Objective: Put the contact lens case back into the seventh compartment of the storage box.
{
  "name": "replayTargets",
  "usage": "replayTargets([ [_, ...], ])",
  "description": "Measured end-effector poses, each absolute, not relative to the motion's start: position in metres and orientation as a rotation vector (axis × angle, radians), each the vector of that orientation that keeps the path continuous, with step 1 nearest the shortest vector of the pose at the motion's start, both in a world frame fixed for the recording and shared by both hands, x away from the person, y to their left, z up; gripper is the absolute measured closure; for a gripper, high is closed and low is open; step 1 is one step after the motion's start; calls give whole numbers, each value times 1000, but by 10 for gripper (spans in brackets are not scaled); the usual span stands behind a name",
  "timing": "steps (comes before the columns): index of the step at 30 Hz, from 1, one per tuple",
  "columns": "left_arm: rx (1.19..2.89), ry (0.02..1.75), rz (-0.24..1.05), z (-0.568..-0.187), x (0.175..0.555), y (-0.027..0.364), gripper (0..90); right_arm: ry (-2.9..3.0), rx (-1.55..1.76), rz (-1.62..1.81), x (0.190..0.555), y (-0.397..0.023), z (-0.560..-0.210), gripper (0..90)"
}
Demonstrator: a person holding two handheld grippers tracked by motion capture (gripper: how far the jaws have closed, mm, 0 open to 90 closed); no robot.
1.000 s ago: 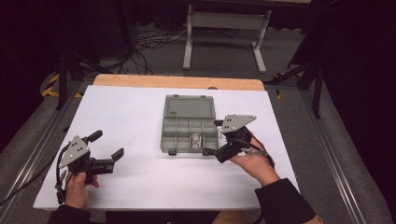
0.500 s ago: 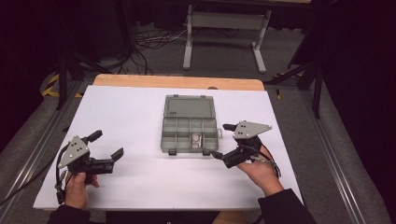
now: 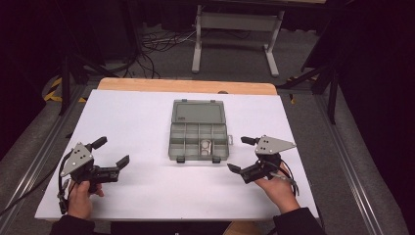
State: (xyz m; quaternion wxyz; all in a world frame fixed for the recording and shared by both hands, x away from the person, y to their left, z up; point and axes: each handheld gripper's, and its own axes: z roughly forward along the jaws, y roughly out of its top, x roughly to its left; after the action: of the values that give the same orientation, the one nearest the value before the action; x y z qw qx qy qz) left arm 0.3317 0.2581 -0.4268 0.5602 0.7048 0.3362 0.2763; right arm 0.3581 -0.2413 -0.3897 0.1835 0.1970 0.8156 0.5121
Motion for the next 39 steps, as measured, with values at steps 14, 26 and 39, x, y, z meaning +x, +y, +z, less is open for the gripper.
replayTargets([
  [14,1661,796,650,-428,332,258,13,2277,621,1459,346,-260,-418,11],
  [26,1663,794,651,-428,332,258,13,2250,670,1466,341,-269,-434,7],
  [39,1667,789,649,-432,333,257,11,2206,729,1462,340,-273,-451,3],
])
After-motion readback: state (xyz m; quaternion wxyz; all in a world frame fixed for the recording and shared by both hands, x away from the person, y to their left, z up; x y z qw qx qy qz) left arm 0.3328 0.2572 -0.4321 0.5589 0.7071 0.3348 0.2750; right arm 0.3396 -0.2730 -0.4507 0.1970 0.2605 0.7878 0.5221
